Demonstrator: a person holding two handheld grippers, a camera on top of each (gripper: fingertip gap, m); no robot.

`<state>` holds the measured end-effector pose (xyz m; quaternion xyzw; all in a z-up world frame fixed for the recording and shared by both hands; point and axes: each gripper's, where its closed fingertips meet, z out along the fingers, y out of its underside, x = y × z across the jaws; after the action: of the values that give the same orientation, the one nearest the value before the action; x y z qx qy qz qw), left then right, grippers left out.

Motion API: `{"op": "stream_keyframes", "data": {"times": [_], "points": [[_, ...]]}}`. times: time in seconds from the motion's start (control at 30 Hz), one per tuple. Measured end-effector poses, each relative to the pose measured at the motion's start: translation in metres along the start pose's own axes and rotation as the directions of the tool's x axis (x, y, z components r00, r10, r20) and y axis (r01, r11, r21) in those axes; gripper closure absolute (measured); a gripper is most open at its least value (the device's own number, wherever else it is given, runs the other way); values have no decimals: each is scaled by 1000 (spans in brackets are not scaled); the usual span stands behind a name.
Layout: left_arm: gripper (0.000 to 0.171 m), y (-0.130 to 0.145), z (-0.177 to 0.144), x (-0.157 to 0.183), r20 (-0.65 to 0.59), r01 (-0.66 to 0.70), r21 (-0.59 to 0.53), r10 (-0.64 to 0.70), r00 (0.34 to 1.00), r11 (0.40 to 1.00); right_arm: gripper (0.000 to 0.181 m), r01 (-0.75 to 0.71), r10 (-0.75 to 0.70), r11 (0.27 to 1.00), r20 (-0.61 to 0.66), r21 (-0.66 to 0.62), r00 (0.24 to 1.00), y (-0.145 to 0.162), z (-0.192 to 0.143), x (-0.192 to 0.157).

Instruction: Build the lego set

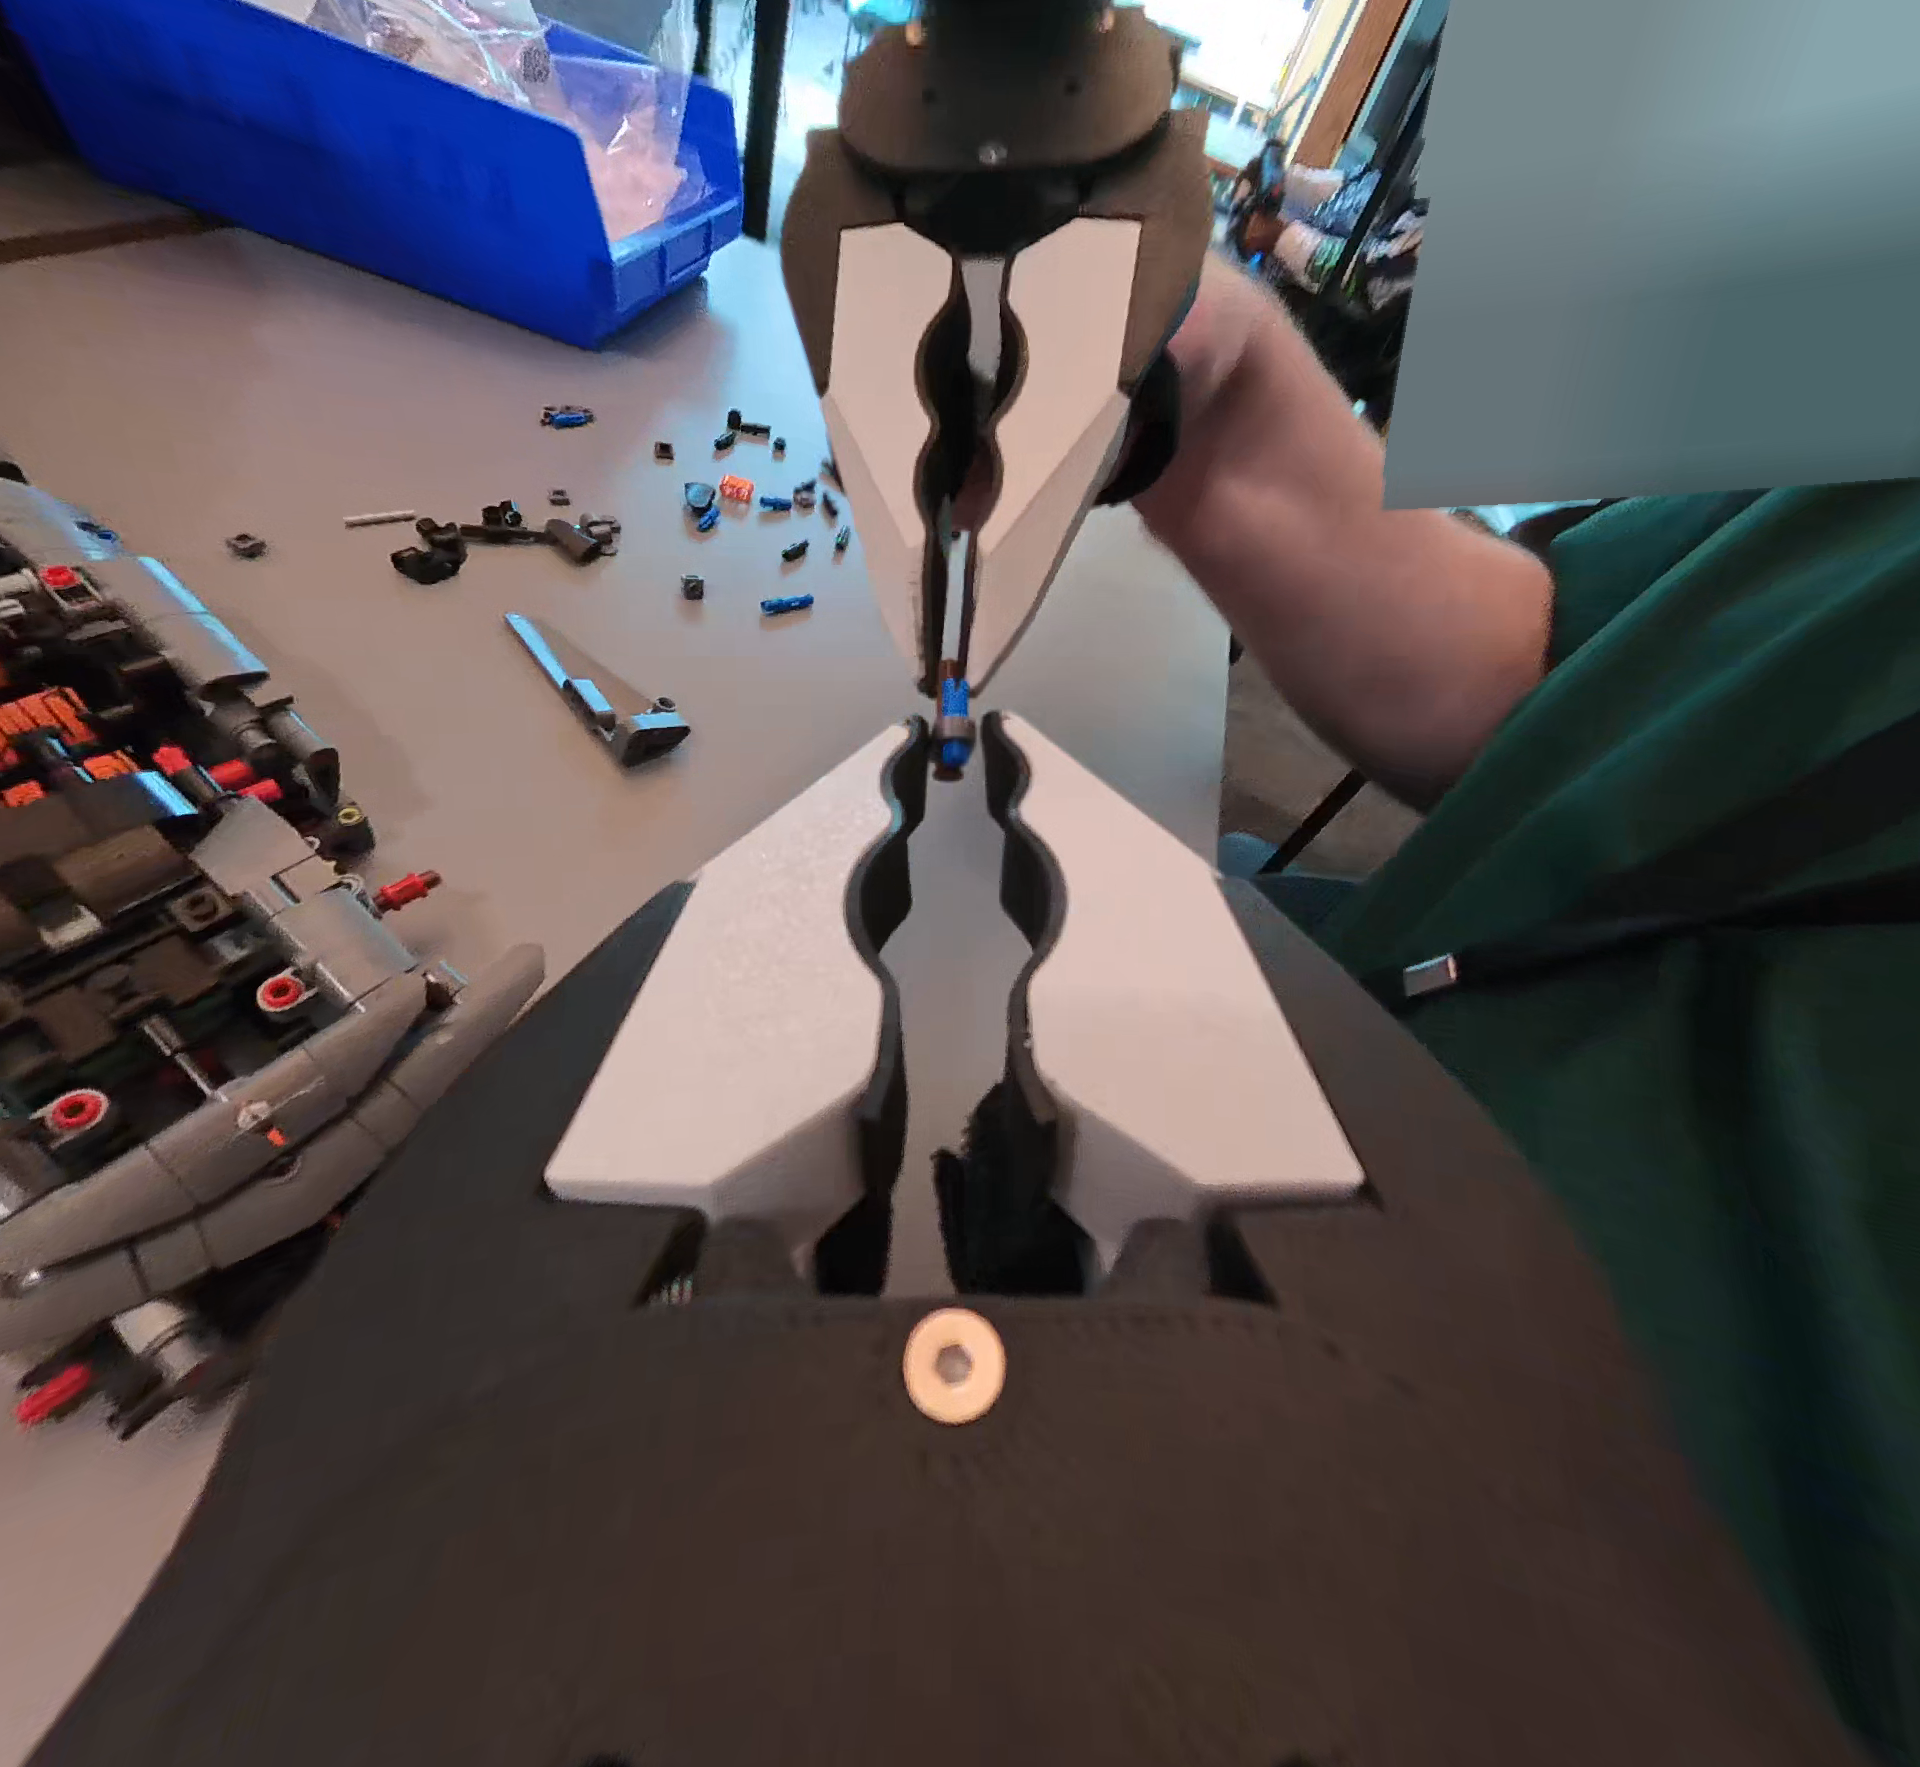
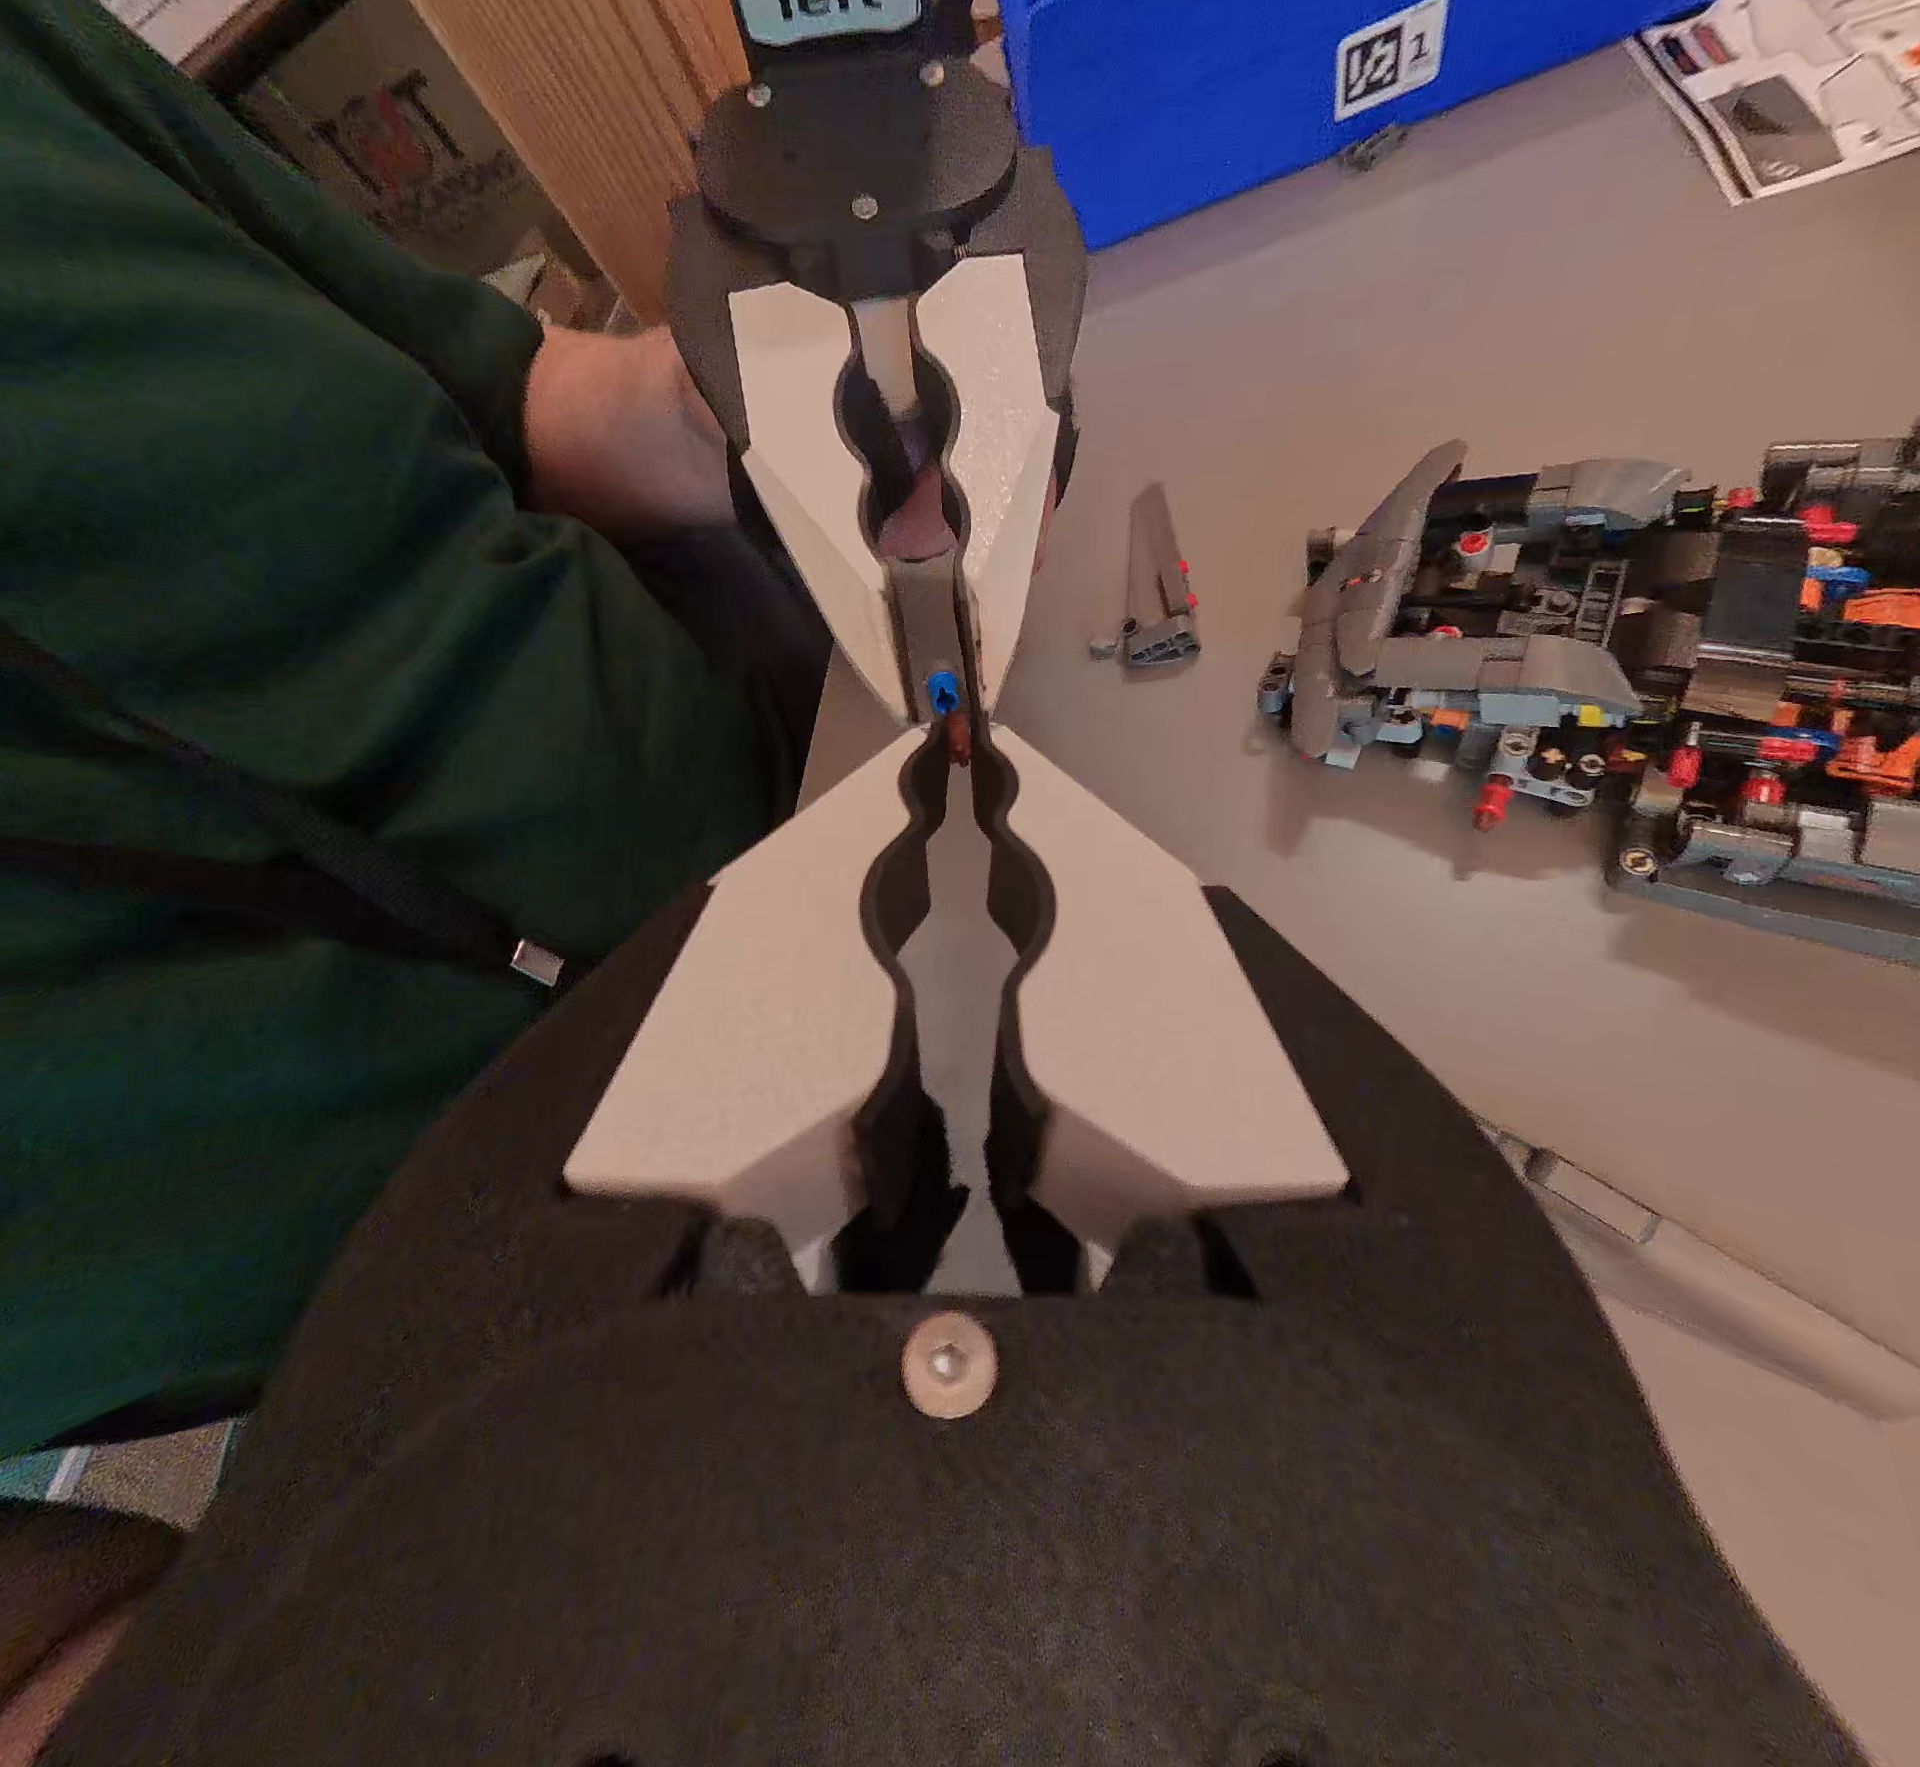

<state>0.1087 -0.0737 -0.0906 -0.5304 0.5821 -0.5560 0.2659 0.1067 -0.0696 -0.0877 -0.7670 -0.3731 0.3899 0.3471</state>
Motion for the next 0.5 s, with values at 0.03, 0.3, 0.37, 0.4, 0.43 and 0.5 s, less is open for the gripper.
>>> {"op": "stream_keyframes", "data": {"times": [0.03, 0.3, 0.37, 0.4, 0.43, 0.5], "points": [[165, 1, 1, -1, 9, -11, -16, 11, 1000, 1000, 179, -3, 4, 1000, 7, -22, 1000, 1, 2, -1], [166, -5, -3, -9, -52, 204, 80, -200, 978, 976, 173, 102, -109, 992, -111, -69, 988, -6, 4, 10], [166, -15, -7, -10, -151, 336, 157, -313, 937, 929, 159, 204, -218, 976, -229, -82, 949, -10, 1, 14], [166, -19, -9, -12, -184, 388, 184, -356, 916, 903, 158, 247, -265, 964, -284, -100, 921, -10, 0, 16], [166, -22, -10, -13, -219, 427, 204, -385, 897, 881, 154, 275, -301, 954, -345, -123, 889, -10, -1, 19], [166, -24, -8, -15, -262, 485, 219, -427, 865, 847, 151, 316, -339, 940, -413, -125, 845, -11, 1, 19]]}}
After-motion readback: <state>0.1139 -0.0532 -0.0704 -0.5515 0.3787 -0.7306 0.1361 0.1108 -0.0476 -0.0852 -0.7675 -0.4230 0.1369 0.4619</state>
